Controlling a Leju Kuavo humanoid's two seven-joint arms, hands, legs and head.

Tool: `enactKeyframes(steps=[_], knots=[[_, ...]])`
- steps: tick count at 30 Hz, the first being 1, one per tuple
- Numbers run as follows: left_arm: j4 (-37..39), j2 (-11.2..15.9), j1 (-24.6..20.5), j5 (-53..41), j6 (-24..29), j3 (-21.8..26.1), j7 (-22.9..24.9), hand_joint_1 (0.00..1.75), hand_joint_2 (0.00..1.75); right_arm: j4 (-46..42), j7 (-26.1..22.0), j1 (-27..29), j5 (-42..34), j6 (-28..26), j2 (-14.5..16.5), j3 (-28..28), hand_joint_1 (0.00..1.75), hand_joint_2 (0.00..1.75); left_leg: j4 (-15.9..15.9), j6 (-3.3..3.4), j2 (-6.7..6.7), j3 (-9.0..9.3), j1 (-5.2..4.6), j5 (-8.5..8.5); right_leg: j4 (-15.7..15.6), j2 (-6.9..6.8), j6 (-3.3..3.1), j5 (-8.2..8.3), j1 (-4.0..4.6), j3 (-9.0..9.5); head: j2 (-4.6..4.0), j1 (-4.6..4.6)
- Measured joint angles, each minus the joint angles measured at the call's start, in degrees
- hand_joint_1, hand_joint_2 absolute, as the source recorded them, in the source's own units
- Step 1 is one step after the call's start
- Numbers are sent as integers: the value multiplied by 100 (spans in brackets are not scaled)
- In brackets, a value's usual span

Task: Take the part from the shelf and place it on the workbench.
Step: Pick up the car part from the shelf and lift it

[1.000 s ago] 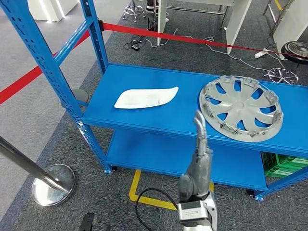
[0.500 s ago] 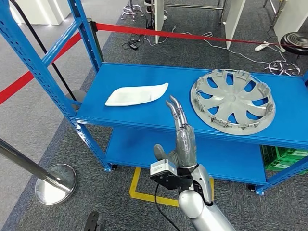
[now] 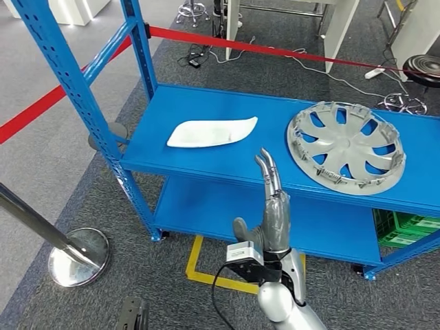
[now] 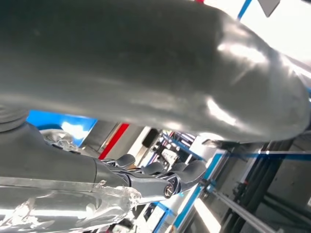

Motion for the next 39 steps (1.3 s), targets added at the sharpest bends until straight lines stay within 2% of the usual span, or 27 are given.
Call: enactKeyframes(steps=[1, 2, 3, 4, 6, 7, 9, 12, 14, 16, 17, 18, 19, 20, 22, 23, 24, 26, 28, 30, 32, 33, 34, 35, 37, 38, 39], knots=[[0, 0, 2, -12, 12, -5, -42, 0, 0, -16, -14, 62, 4, -55, 2, -26, 0, 0, 1, 8, 1, -1, -5, 0, 399, 1, 5, -161, 0, -178, 0, 4], [0, 0, 6, -19, 17, -9, -71, 0, 0, -31, -24, 122, 15, -110, 5, -51, 0, 0, 1, 13, 1, -1, -9, -1, 665, 1, 5, -234, 1, -297, 0, 5], [0, 0, 9, -20, 12, -12, -87, 0, 0, -44, -28, 172, 30, -152, 8, -72, 0, 0, 2, 14, -1, 1, -11, -1, 716, 1, -1, -200, 1, -320, 0, 8], [0, 0, 11, -20, 1, -15, -98, 0, 0, -61, -31, 203, 44, -179, 13, -86, 0, 0, 4, 12, -3, 5, -11, -2, 522, 0, -11, -59, 0, -224, 0, 8], [0, -3, 11, -20, -15, -25, -108, 0, 0, -104, -36, 229, 65, -200, 29, -108, 0, 0, 14, -11, -7, 14, -17, -12, -284, -1, -31, 302, -2, 185, 0, 9], [0, -4, 9, -19, -30, -30, -111, 0, 0, -126, -38, 239, 70, -205, 42, -116, 0, 0, 25, -35, -9, 11, -27, -17, -629, 5, -50, 414, -3, 364, 0, 5], [0, -3, 11, 34, -197, -31, -100, 0, 0, -158, -44, 266, 71, -216, 69, -129, 0, 0, 25, -101, -11, -8, -45, -33, -921, 21, -104, 441, 8, 505, 0, 0], [-1, 12, 18, 230, -843, -21, -65, 0, 0, -185, -67, 292, 61, -215, 124, -133, 0, 0, 43, -211, -4, -26, -31, -133, -942, 41, -238, 368, 0, 513, 0, -7], [-2, 24, 31, 299, -1132, -15, -28, 0, 0, -199, -79, 294, 45, -199, 168, -133, 0, 0, 476, -270, 0, -237, -26, -332, -956, 37, -301, 342, -26, 581, 0, -34], [-2, 37, 65, 326, -1172, -4, 23, 0, 0, -203, -83, 310, 23, -179, 186, -133, 0, 0, 1268, -304, 0, -705, -24, -621, -948, 19, -324, 328, -23, 653, 0, -55], [-2, 45, 86, 331, -1132, 3, 51, 0, 0, -203, -85, 322, 9, -171, 189, -133, 0, 0, 1566, -308, 0, -912, -24, -678, -943, 17, -326, 319, -22, 687, 0, -56], [-2, 53, 104, 332, -1069, 10, 83, 0, 0, -204, -86, 336, -4, -165, 191, -133, 0, 0, 1679, -302, 0, -1037, -24, -618, -939, 21, -325, 305, -20, 724, 0, -56], [-2, 59, 114, 331, -993, 16, 113, 0, 0, -206, -90, 346, -16, -160, 195, -133, 0, 0, 1562, -287, 0, -1049, -26, -443, -938, 31, -321, 277, -19, 764, 0, -57], [-2, 63, 116, 329, -928, 20, 140, 0, 0, -208, -96, 353, -22, -157, 200, -133, 0, 0, 1256, -264, 0, -961, -28, -179, -939, 45, -311, 239, -19, 809, 0, -58], [-2, 68, 113, 326, -854, 23, 169, 0, 0, -217, -105, 359, -26, -154, 210, -133, 0, 0, 484, -203, -3, -677, -40, 311, -932, 67, -271, 142, -2, 877, 0, -60], [-2, 69, 111, 324, -841, 25, 177, 0, 0, -221, -108, 361, -26, -154, 214, -133, 0, 0, 237, -172, -4, -576, -46, 430, -932, 75, -244, 95, 12, 901, 0, -54], [-2, 69, 109, 323, -834, 25, 181, 0, 0, -227, -110, 364, -27, -153, 216, -133, 0, 0, 114, -140, -7, -524, -53, 462, -942, 80, -211, 52, 23, 917, 0, -48], [-2, 66, 101, 323, -829, 27, 186, 0, 0, -240, -113, 368, -28, -151, 217, -133, 0, 0, 84, -80, -8, -499, -52, 422, -989, 75, -144, -5, 27, 963, 0, -35], [-2, 63, 94, 323, -828, 30, 186, 0, 0, -260, -116, 364, -27, -152, 218, -133, 0, 0, 53, -21, -9, -463, -32, 392, -879, 46, -77, -124, 23, 944, 0, -27], [-2, 62, 89, 323, -819, 33, 189, 0, 0, -271, -119, 366, -28, -153, 218, -133, 0, 0, 38, 29, -7, -428, -19, 360, -284, 21, -27, -445, 19, 655, 0, -17], [-2, 62, 89, 320, -778, 37, 219, 0, 0, -271, -121, 383, -30, -153, 217, -133, 0, 0, 40, 53, -7, -409, -20, 328, 498, 16, 0, -734, 14, 198, 0, -16], [-2, 63, 90, 315, -751, 39, 239, 0, 0, -271, -121, 391, -30, -153, 216, -133, 0, 0, 41, 54, -9, -397, -20, 313, 680, 16, 3, -724, 13, 52, 0, -15], [-2, 63, 91, 305, -736, 42, 256, 0, 0, -272, -121, 396, -30, -153, 216, -133, 0, 0, 43, 48, -13, -377, -19, 297, 632, 15, 4, -588, 12, 17, 0, -15], [-2, 63, 90, 295, -735, 45, 260, 0, 0, -275, -121, 397, -30, -153, 216, -133, 0, 0, 46, 36, -21, -351, -17, 278, 353, 14, 0, -351, 9, 98, 0, -15], [-2, 63, 86, 273, -758, 49, 249, 0, 0, -289, -121, 396, -29, -152, 217, -133, 0, 0, 72, -10, -38, -308, -25, 235, -437, 11, -18, 129, 3, 394, 0, -14], [-2, 64, 83, 267, -767, 50, 243, 0, 0, -297, -120, 396, -29, -152, 218, -134, 0, 0, 89, -38, -45, -300, -35, 222, -712, 15, -46, 270, 1, 505, 0, -16], [-2, 66, 82, 264, -770, 50, 241, 0, 0, -303, -120, 397, -29, -151, 218, -136, 0, 0, 99, -65, -48, -299, -46, 217, -846, 22, -78, 328, 5, 555, 0, -18]])
